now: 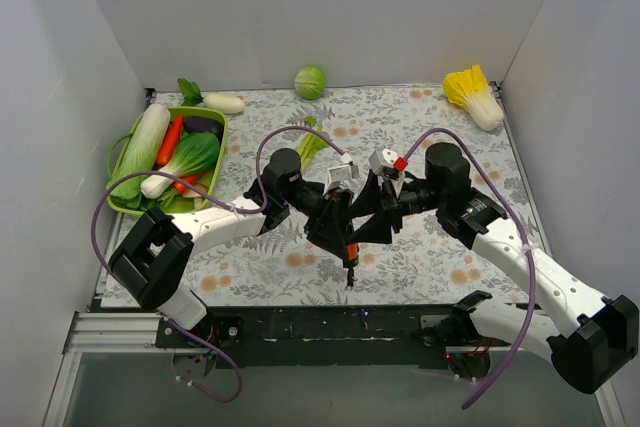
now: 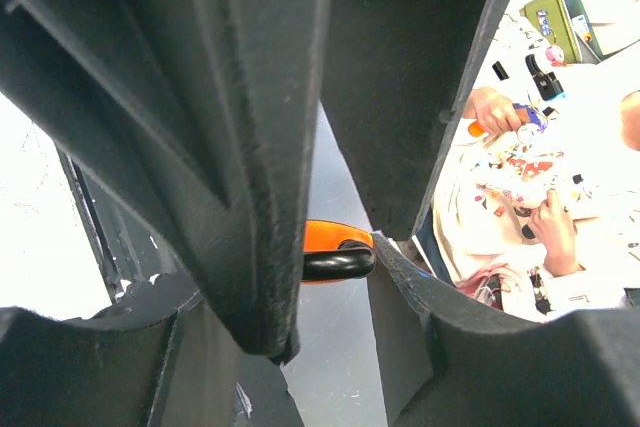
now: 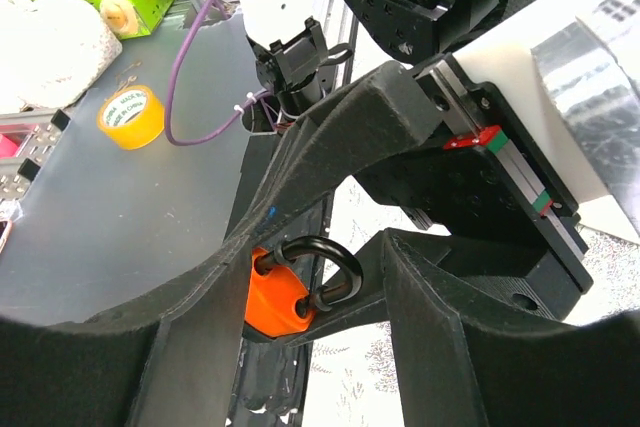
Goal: Unlock with the key
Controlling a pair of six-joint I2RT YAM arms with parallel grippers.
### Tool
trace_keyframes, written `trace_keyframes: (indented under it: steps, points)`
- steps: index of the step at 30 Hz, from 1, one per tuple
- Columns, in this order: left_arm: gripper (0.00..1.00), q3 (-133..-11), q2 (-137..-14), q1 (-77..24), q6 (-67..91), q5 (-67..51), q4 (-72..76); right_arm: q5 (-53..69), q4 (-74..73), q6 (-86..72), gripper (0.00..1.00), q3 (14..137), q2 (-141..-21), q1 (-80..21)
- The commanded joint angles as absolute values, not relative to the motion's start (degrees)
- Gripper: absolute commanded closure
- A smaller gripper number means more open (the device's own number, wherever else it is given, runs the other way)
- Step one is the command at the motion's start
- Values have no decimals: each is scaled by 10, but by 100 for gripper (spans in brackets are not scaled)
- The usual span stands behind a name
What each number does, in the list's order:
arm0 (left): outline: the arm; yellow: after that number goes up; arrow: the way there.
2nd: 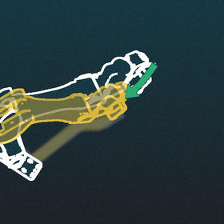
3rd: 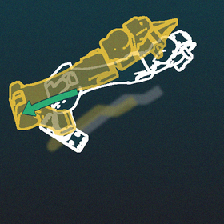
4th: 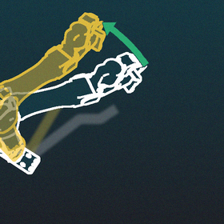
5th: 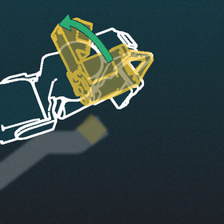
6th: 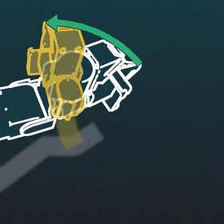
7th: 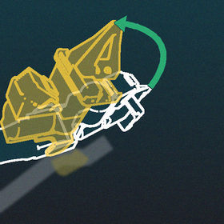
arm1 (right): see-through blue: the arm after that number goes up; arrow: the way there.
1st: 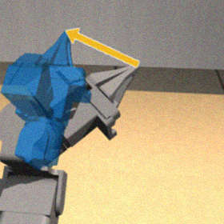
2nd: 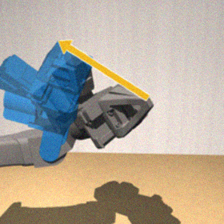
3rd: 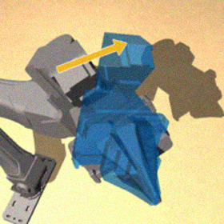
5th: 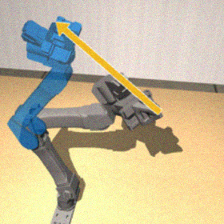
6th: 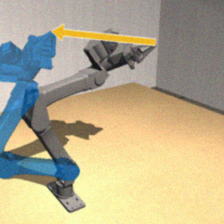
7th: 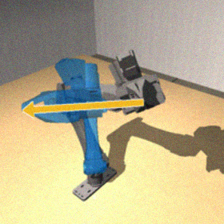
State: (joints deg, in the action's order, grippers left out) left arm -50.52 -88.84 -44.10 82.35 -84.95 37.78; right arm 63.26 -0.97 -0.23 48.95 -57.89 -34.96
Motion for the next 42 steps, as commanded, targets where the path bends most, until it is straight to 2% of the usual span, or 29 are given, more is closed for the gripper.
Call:
trace_keyframes:
  steps: [1, 10, 23, 27, 34, 39, 42]
  points:
    - [100, -529, -867, -444, 825, -902, 391, 652, 1, -1, 39, 490, -586, -352]
    - [100, -528, -869, -444, 823, -898, 388, 656, 1, -3, 55, 489, -574, -352]
    - [100, -534, -883, -443, 797, -889, 355, 568, -81, 26, 82, 498, -557, -352]
    - [100, -548, -896, -440, 755, -878, 298, 533, -88, 31, 98, 498, -548, -352]
    - [100, -592, -911, -431, 617, -825, 106, 427, -140, 44, 99, 521, -540, -352]
    - [100, -594, -916, -411, 611, -770, 102, 353, -170, 46, 99, 530, -537, -352]
    - [100, -611, -920, -409, 566, -722, 49, 319, -189, 45, 99, 536, -542, -352]
